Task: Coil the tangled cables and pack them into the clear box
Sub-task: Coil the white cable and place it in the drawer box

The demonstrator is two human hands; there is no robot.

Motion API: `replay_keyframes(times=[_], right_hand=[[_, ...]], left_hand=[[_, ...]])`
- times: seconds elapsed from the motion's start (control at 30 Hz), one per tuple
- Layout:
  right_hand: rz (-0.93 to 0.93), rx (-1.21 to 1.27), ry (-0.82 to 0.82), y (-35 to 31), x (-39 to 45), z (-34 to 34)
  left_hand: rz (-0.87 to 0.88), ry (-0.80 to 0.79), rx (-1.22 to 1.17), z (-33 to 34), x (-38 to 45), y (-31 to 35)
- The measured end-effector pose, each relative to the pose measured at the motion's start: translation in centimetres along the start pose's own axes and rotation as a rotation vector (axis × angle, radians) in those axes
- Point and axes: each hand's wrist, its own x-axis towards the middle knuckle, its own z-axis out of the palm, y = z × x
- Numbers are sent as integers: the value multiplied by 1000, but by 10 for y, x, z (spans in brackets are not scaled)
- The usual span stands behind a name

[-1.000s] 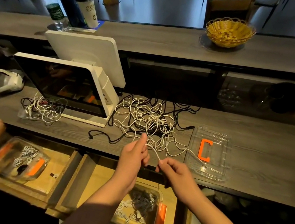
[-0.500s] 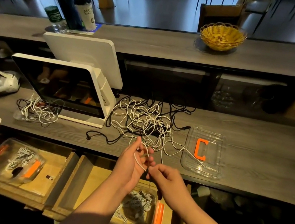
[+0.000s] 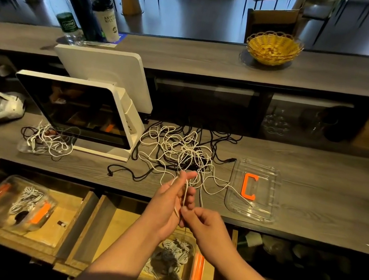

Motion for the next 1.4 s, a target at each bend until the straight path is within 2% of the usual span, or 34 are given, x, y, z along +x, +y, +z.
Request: replay_keyframes(times=[0.13, 0.27, 0.4, 0.47, 0.63, 0.7, 0.87, 1.0, 1.07, 1.23, 1.4], right_hand=[[13, -54, -1, 5, -4, -1], [51, -294, 38, 10, -10, 0], [54, -367, -35, 11, -17, 1], [30, -433, -95, 12, -21, 2], [-29, -540, -163, 5, -28, 4], [-58, -486, -146, -1, -29, 1], [-137, -491, -80, -7, -25, -14], [-246, -574, 64, -7, -15, -32], [-261, -615, 133, -5, -7, -39], [-241, -620, 218, -5, 16, -52], [-243, -670, 229, -6, 25, -59]], left_hand=[[39, 2, -52, 2, 1, 1], [71, -11, -71, -2, 3, -1], [111, -35, -21, -2, 10, -3], [149, -34, 104, -4, 13, -5], [252, -24, 677, -7, 16, -21], [224, -24, 771, -11, 16, -30], [71, -124, 807, -15, 16, -30], [-201, -175, 855, -11, 10, -33], [-276, -216, 824, -12, 6, -31], [-279, -387, 890, -16, -3, -15], [-278, -461, 1123, -29, -7, -15]])
